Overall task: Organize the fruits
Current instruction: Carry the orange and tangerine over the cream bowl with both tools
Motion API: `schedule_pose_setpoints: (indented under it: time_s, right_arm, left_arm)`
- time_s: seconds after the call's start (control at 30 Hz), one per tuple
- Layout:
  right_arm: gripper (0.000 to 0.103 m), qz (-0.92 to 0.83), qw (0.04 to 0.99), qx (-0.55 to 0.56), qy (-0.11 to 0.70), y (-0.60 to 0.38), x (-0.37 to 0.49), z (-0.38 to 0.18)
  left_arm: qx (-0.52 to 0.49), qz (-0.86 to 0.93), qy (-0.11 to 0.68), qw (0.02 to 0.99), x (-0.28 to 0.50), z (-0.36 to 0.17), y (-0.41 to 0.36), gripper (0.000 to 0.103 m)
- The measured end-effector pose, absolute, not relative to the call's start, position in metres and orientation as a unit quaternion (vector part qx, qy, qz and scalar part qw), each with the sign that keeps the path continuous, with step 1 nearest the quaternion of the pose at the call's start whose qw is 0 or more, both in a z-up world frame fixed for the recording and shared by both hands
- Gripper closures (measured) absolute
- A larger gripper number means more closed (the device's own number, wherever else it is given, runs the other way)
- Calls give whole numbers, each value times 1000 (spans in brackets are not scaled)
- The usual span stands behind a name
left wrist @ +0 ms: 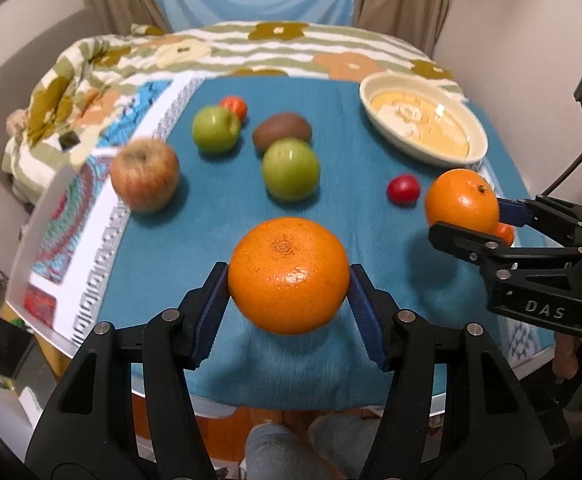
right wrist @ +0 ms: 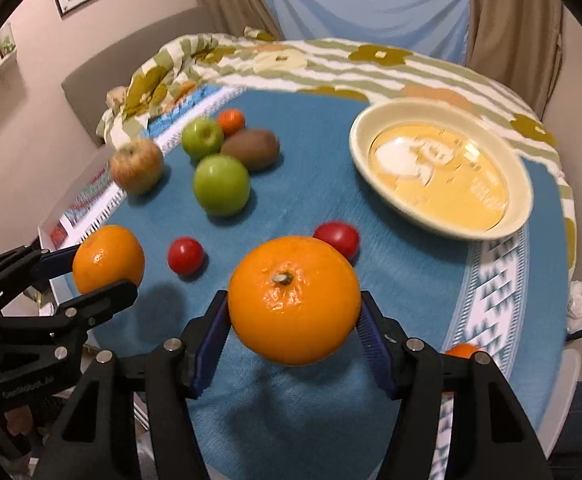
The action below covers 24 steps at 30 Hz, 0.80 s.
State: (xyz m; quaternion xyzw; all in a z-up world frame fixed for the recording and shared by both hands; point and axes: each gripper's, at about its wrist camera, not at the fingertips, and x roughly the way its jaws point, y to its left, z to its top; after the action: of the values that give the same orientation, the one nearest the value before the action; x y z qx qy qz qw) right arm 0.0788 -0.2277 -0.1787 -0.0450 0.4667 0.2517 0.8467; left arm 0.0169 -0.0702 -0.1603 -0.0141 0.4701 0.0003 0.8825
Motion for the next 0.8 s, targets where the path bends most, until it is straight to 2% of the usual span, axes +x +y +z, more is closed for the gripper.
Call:
schedule_pose_setpoints:
  time_s: [0.33,0.8]
  right_arm:
    - [45,196,882,-4,429,-262,104,-129]
    - [45,93,894,45,437,-293,172,-128]
  left_arm:
    - [11,-38,423,905,71,-107,-89,40]
    - [47,-180,430,883,203,-112,-137,40]
